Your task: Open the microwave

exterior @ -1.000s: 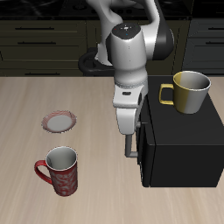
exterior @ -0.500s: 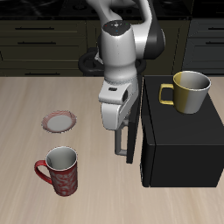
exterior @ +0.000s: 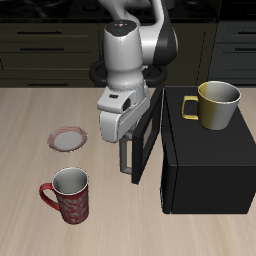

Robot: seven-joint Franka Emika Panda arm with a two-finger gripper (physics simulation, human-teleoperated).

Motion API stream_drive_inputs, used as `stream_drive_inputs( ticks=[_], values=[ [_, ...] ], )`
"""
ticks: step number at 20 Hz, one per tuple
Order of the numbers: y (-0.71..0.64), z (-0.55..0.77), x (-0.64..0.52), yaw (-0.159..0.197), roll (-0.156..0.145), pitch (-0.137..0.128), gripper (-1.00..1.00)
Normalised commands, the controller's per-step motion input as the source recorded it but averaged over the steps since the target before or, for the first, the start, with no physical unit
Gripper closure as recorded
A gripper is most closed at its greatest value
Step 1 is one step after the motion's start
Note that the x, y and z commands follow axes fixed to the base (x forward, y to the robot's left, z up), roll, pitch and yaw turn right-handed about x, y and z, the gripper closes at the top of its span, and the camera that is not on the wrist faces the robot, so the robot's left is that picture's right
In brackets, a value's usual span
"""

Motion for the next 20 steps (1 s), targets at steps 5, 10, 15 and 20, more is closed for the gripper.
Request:
stream_drive_inputs(
  ticks=[5,10,15,20],
  values=[
    [-0.08,0.03,-0.30,-0.107,0.015,-0.014,1.00],
    [-0.20,0.14,-0.28,-0.160,-0.032,-0.019,1.00],
    [-0.21,0.14,-0.20,-0.146,-0.034,-0.006,1.00],
    [-0.18,0.10,-0.20,-0.136,-0.037,-0.018,1.00]
  ],
)
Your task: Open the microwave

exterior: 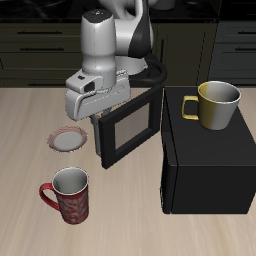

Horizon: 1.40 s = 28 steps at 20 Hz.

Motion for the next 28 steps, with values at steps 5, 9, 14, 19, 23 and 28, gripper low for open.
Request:
stream_drive_inputs(
  ticks=[5,9,14,19,23,28],
  values=[
    [-0.19,-0.03,-0.24,-0.165,-0.039,0.013,1.00],
    [-0.01,-0.07,-0.20,-0.126,-0.016,0.016,1.00],
    [0.06,-0.11,-0.18,-0.093,0.003,0.009,1.00],
    [-0.07,0.01,-0.22,-0.149,-0.012,0.023,1.00],
    [-0.03,0.06,-0.25,-0.069,0.004,-0.032,1.00],
    [-0.06,0.00,-0.14,-0.003,0.008,-0.015,1.00]
  ],
)
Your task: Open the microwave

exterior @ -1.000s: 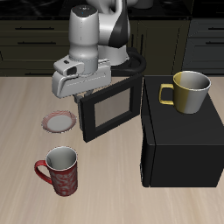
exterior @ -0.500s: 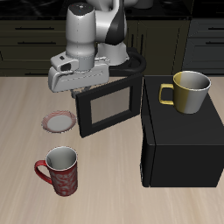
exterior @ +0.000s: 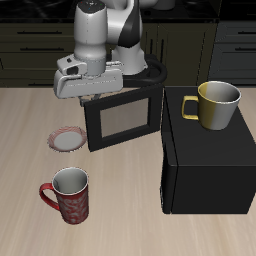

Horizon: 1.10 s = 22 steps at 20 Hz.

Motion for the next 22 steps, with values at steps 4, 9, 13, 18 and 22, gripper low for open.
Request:
stream_drive_inputs(
  ticks=[4,9,13,18,22],
  values=[
    [-0.11,-0.03,-0.13,-0.007,-0.005,-0.013,1.00],
    [-0.06,-0.02,-0.13,-0.047,-0.004,0.007,1.00],
    [-0.06,-0.09,-0.29,-0.131,-0.047,0.033,1.00],
    [-0.03,-0.03,-0.30,-0.157,-0.007,0.016,1.00],
    [0.03,-0.02,-0.29,-0.044,0.012,-0.051,1.00]
  ],
)
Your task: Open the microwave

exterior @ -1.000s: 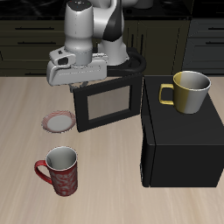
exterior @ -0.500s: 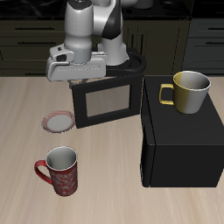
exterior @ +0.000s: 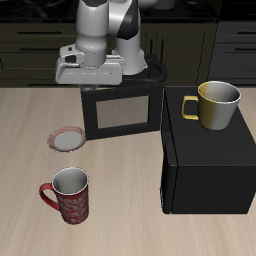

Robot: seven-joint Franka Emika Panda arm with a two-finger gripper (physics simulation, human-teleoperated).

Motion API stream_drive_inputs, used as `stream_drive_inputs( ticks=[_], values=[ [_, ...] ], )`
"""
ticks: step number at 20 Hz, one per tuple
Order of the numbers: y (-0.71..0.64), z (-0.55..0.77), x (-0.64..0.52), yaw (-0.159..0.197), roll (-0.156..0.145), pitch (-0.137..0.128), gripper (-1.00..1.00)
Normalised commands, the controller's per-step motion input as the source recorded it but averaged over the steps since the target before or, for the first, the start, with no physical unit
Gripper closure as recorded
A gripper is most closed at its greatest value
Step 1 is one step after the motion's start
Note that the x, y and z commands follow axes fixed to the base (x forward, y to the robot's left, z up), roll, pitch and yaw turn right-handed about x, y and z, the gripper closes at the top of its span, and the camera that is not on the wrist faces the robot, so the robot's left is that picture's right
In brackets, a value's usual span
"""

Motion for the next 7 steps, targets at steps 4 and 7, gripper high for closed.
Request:
stream_drive_inputs(
  ticks=[4,7],
  values=[
    [-0.07,-0.14,-0.26,-0.003,0.013,-0.026,1.00],
    [-0.14,-0.05,-0.29,-0.008,-0.019,-0.049,1.00]
  ],
)
